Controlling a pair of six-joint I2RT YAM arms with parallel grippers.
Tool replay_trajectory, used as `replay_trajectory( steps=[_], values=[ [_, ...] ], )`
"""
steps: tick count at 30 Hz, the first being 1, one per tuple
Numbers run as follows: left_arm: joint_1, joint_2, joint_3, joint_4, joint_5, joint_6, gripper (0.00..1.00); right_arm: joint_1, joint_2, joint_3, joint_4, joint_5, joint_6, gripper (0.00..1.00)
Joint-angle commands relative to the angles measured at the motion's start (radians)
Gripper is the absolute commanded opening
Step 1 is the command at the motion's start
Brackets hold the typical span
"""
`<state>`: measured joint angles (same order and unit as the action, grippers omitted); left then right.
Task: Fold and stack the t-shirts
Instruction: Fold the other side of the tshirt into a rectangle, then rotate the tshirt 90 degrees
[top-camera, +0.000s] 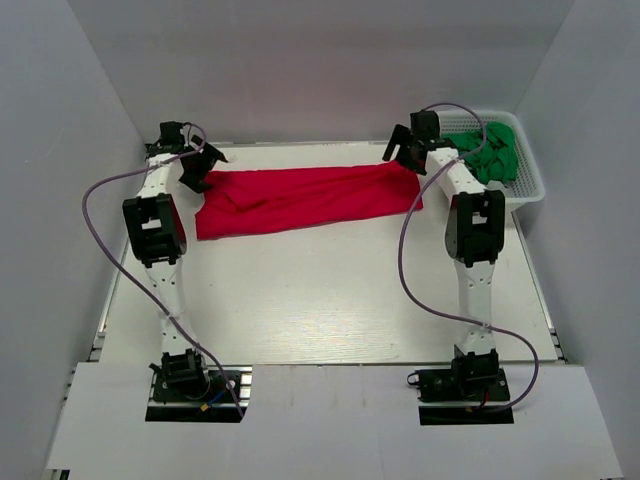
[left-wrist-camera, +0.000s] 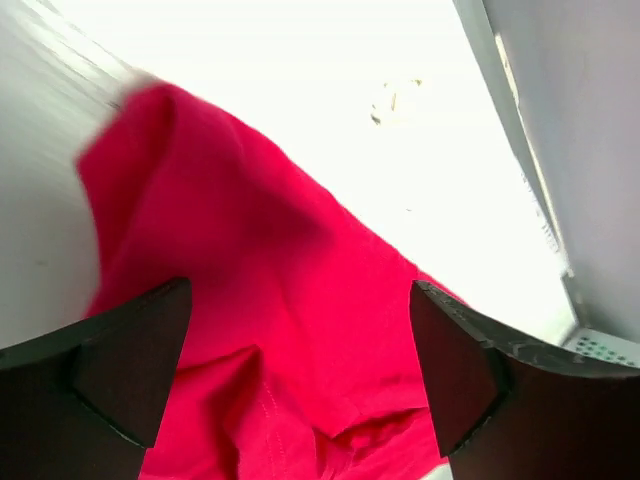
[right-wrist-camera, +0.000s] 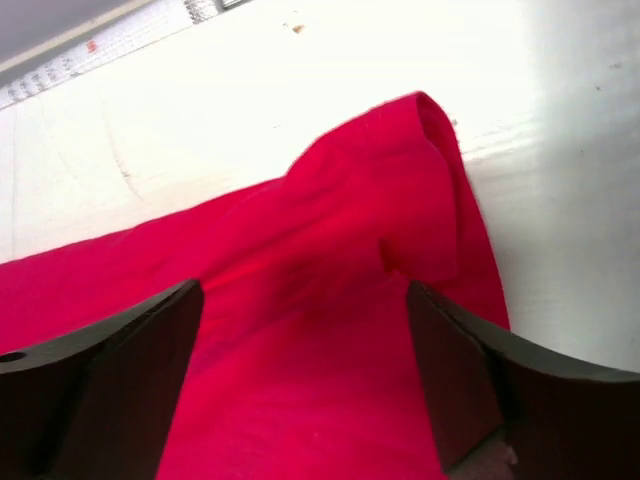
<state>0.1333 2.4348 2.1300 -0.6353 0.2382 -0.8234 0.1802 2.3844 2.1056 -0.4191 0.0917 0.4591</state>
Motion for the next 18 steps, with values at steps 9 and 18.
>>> replay_trajectory(
  steps=[9,18],
  values=[
    [-0.014,-0.384,-0.393,0.126,0.013,0.059,1.0,0.028,-0.277,-0.357,0.134,-0.147,-0.092,0.9],
    [-0.057,-0.395,-0.565,0.155,-0.019,0.069,1.0,0.045,-0.176,-0.337,0.126,-0.199,-0.071,0.9]
  ],
)
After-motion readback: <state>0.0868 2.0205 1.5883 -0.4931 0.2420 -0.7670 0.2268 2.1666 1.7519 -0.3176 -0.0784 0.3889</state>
